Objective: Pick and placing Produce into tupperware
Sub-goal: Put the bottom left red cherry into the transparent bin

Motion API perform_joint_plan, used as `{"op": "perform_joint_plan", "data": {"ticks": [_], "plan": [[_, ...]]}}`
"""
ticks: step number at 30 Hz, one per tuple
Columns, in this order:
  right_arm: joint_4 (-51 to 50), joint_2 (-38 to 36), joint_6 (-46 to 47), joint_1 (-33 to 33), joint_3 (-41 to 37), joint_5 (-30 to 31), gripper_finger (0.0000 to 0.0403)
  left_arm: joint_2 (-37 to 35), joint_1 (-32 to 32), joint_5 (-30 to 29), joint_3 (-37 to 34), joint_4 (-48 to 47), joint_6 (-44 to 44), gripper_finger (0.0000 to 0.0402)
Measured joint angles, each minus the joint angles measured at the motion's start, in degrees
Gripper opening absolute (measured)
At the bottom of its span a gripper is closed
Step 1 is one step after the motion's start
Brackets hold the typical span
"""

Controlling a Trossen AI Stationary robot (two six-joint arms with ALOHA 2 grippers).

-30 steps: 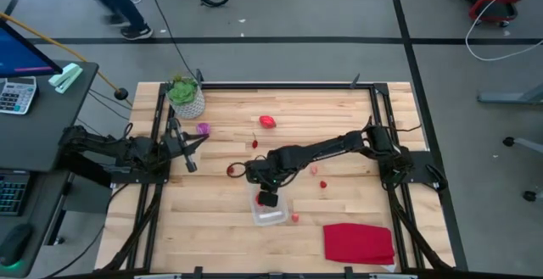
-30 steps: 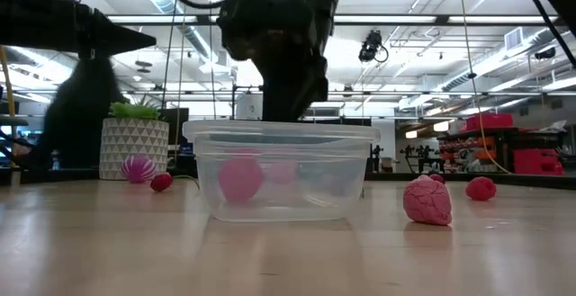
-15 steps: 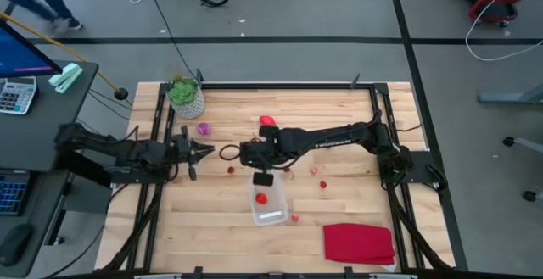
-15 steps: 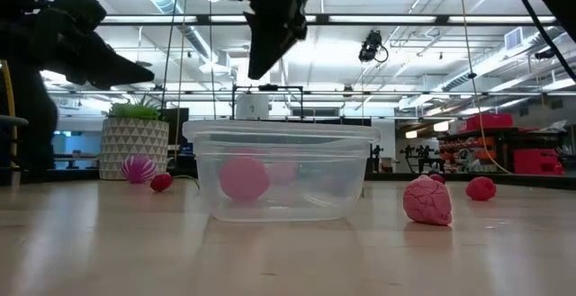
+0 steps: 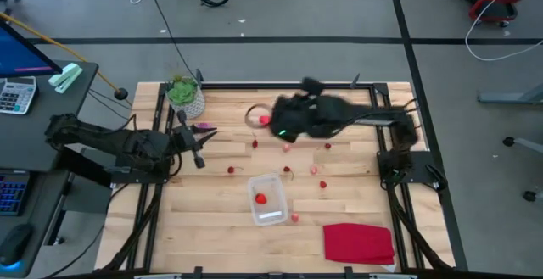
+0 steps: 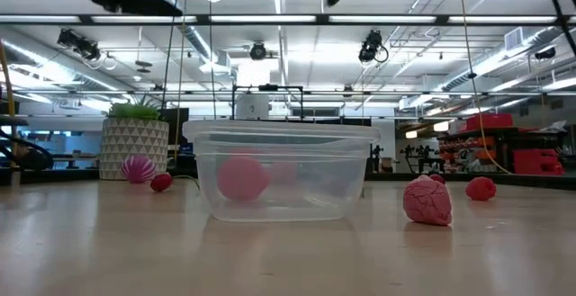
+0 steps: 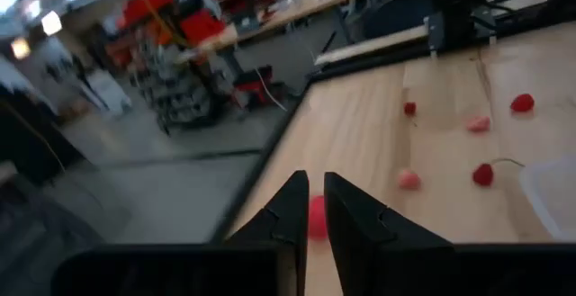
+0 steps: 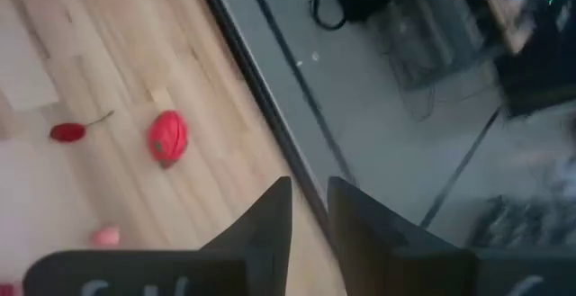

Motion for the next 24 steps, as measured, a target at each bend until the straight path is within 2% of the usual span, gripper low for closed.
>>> {"op": "perform_joint_plan", "data": {"ticks": [3,5,8,13,16,18,21,24], "plan": [[-0.75,-6.9,4.4,0.1,-2.67,-0.21,0.0082,1.85,-0.03,-0.01,4.12,0.47,7.96,0.005],[-0.63,-11.32,6.67,0.26,-5.63,0.34,0.0082,2.25,-0.1,-0.01,6.46,0.42,10.18,0.0048],[-0.58,-17.47,10.17,0.28,-11.84,2.23,0.0082,2.29,-0.11,-0.03,9.69,0.57,10.3,0.0042],[1.81,-26.78,20.38,0.28,-27.21,7.34,0.0082,2.28,-0.13,0.02,13.81,-0.13,9.64,0.0029],[5.73,-31.18,25.89,0.22,-37.63,10.21,0.0082,2.24,-0.13,0.04,14.71,-4.21,3.05,0.0031],[9.2,-33.33,27.46,0.22,-43.75,10.49,0.0082,2.24,-0.11,0.73,14.73,-10.4,-2.66,0.004],[15.46,-35.63,28.09,0.24,-51.54,10.6,0.0082,3.63,-0.06,1.65,14.33,-20.22,-12.52,0.0065],[21.53,-36.67,27.59,0.22,-57.56,10.56,0.0082,6.34,-0.07,5.19,12.29,-24.22,-21.86,0.0097]]}}
